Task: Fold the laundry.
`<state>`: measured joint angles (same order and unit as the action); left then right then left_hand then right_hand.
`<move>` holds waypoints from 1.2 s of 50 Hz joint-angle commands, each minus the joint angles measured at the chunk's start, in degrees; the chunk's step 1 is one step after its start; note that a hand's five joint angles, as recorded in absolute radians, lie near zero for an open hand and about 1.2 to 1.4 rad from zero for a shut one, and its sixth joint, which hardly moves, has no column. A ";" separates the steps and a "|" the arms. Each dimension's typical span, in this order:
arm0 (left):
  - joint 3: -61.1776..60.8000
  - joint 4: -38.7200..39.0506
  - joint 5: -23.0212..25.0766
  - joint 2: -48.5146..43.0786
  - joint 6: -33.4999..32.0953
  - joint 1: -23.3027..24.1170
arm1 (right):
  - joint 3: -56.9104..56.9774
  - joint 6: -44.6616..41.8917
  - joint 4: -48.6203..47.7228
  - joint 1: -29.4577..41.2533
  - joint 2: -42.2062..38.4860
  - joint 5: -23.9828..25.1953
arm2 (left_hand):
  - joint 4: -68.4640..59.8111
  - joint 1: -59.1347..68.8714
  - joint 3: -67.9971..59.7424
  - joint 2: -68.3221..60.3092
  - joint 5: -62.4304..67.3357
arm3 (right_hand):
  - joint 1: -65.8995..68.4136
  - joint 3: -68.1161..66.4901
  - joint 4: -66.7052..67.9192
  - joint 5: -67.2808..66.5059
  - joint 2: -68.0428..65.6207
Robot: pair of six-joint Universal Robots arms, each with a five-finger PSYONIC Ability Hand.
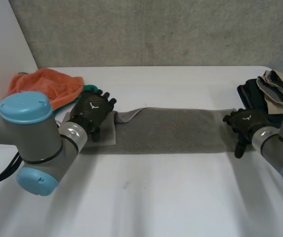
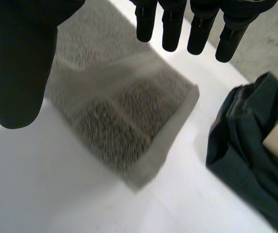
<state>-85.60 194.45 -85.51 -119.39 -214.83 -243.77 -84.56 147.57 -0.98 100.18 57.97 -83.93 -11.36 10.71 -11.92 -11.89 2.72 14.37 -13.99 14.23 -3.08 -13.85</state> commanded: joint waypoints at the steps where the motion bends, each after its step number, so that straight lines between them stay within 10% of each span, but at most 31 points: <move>1: 3.15 -0.57 1.84 -0.84 4.67 1.72 | -0.35 3.25 -1.13 2.39 1.35 -2.20 | 1.36 -0.71 1.92 1.89 -2.72 | 0.84 -1.22 0.98 -2.13 -1.36; 15: 18.34 -4.25 2.81 -15.33 14.17 3.30 | -2.02 2.64 -3.77 2.74 1.79 -4.31 | 1.36 -0.71 1.92 1.89 -2.72 | -1.01 0.62 -0.86 -0.29 0.48; 30: 32.86 -6.19 -9.57 -25.90 4.96 -5.65 | -2.02 -1.14 -6.05 3.09 -1.90 -3.61 | 1.36 -0.71 1.92 1.89 -2.72 | -1.18 0.79 -1.03 -0.12 0.65; 40: 39.53 -5.05 -0.18 -27.30 0.82 -12.16 | -1.49 -1.23 -7.72 4.85 -3.48 -4.40 | 1.36 -0.71 1.92 1.89 -2.72 | 0.67 -1.06 0.82 -1.97 -1.20; 51: 56.60 -11.10 -2.02 -38.12 -5.60 -15.95 | -1.84 -0.97 -7.81 4.85 -3.22 -4.75 | 1.36 -0.71 1.92 1.89 -2.72 | 0.67 -1.06 0.82 -1.97 -1.20; 60: 32.48 -16.22 2.61 -19.34 9.30 -13.32 | -2.19 -1.23 -7.81 4.50 -2.60 -4.84 | 1.36 -0.71 1.92 1.89 -2.72 | 0.67 -1.06 0.82 -1.97 -1.20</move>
<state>-35.71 179.43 -87.17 -151.39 -216.00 -259.16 -86.56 146.38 -8.80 104.92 54.96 -88.74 -11.36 10.71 -11.92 -11.89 2.72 14.36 -13.78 14.11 -2.96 -13.72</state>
